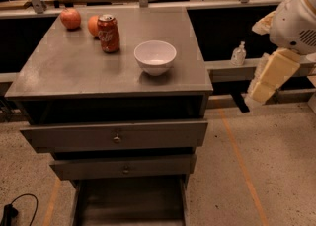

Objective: Place coke can into bottom drawer

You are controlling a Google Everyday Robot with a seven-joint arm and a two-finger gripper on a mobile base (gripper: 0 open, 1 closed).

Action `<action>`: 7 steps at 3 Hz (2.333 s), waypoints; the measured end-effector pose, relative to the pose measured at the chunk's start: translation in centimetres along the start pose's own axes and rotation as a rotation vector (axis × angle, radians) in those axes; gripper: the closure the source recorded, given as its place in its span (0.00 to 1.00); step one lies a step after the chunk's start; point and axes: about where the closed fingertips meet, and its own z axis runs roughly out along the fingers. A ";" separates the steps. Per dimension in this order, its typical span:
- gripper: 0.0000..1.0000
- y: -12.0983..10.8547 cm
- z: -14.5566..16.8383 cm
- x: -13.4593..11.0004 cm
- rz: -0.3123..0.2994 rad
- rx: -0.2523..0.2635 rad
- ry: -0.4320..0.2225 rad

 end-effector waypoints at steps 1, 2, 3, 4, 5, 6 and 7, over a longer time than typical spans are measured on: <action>0.00 -5.2 3.0 -6.0 0.035 0.002 -0.212; 0.00 -10.0 6.0 -12.5 0.102 -0.028 -0.440; 0.00 -13.9 9.1 -19.2 0.176 -0.033 -0.580; 0.00 -16.9 13.3 -24.8 0.272 0.033 -0.570; 0.00 -16.5 13.1 -24.8 0.271 0.019 -0.575; 0.00 -16.5 14.7 -26.3 0.229 0.004 -0.553; 0.00 -17.1 18.9 -29.7 0.200 -0.032 -0.508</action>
Offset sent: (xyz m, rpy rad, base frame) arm 0.2283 0.1565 0.0388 0.7814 -0.1105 0.0345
